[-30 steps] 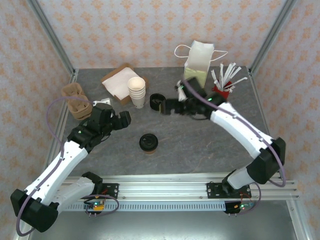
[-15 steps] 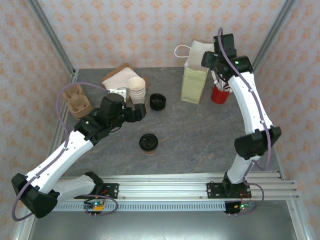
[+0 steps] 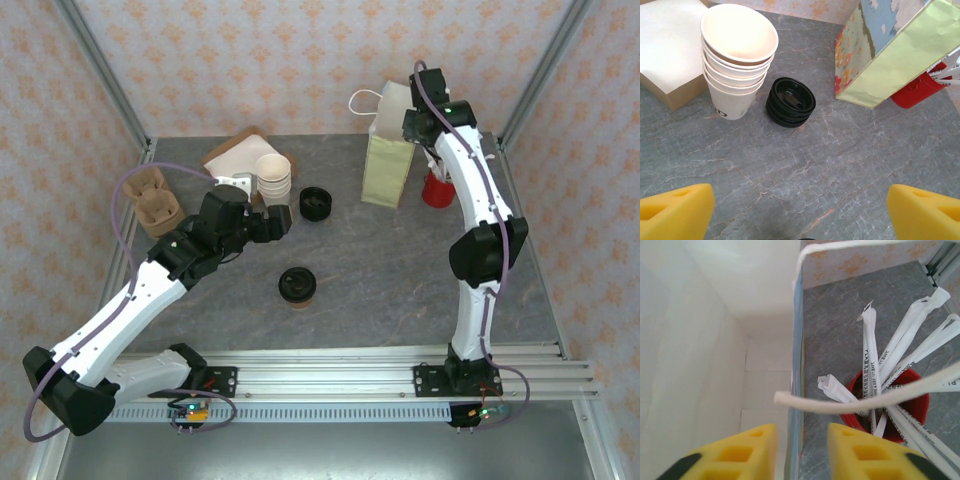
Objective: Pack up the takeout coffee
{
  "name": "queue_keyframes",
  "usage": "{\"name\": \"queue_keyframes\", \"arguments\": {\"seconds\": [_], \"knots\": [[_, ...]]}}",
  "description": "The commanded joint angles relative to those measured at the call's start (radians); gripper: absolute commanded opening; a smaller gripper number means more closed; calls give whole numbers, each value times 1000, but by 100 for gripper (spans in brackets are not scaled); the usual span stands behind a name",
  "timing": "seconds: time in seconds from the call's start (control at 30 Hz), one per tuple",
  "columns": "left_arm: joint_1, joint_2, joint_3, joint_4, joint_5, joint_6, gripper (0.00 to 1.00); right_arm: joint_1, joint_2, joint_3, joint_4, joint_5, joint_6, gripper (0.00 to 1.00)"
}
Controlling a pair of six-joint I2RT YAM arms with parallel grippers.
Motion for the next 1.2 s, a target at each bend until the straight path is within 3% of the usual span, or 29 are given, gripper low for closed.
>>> {"name": "queue_keyframes", "arguments": {"seconds": [0.0,0.17,0.37,0.73,0.97,1.07,1.17], "knots": [[-5,-25,16,-13,-38,10,90,-11,23,32,0,-7,-3,25],[-5,-33,9,-25,-57,11,90,-11,17,39,-22,-47,-27,9],[-5,-43,4,-49,-105,27,90,-8,-143,-108,-31,-176,-30,2],[30,-74,14,-100,-174,48,90,111,-573,-610,-50,-174,-84,1],[49,-58,21,-112,-167,46,90,138,-787,-843,-14,-348,-77,0],[55,-45,30,-114,-165,46,90,146,-824,-898,23,-442,-82,0],[57,-33,41,-118,-165,46,90,152,-825,-908,29,-451,-99,0]]}}
